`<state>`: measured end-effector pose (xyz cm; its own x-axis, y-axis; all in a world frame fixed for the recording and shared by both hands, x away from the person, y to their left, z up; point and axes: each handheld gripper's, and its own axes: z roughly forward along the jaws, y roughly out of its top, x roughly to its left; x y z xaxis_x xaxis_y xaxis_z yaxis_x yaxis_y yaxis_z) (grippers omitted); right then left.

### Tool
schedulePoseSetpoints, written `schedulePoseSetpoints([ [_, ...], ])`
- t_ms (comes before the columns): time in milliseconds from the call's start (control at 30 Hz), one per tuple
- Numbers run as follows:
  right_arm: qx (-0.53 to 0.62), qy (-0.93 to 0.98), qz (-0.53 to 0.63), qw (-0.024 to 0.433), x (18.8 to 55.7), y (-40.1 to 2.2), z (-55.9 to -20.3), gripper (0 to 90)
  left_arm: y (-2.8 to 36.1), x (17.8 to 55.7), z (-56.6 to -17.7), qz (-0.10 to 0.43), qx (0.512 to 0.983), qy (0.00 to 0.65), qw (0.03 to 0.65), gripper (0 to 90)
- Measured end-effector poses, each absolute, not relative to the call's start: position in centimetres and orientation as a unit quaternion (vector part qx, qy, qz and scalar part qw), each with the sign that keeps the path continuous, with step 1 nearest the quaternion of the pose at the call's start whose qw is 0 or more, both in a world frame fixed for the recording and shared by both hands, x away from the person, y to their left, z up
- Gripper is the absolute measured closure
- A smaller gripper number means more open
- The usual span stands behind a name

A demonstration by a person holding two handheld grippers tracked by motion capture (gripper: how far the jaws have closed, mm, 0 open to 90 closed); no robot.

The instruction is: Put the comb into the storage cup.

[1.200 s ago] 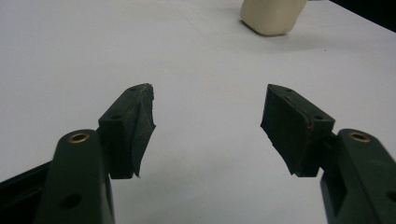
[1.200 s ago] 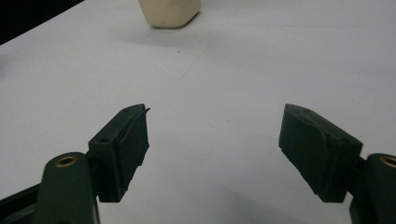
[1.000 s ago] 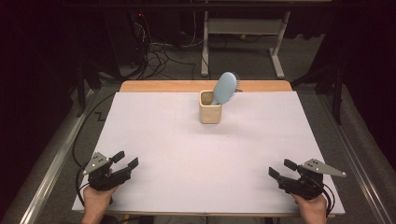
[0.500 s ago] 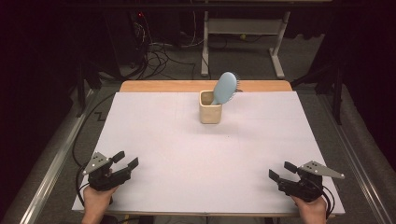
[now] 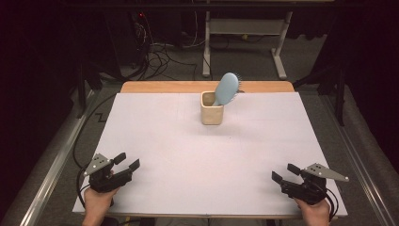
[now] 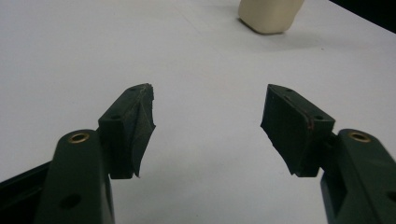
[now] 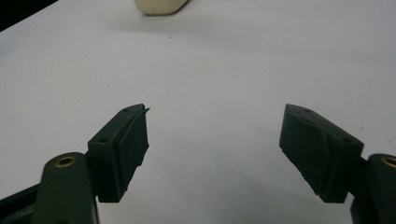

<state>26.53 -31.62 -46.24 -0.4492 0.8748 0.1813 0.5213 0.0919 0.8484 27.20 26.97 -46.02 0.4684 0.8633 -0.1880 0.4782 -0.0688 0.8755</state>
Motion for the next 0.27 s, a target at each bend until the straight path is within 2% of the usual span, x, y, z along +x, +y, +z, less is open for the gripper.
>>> schedulePoseSetpoints([
  [267,0.489,0.714,0.463,0.190,26.54,-31.60,-46.25,24.4,26.99,27.21,-46.03,0.197,0.704,0.476,0.489,34.6],
])
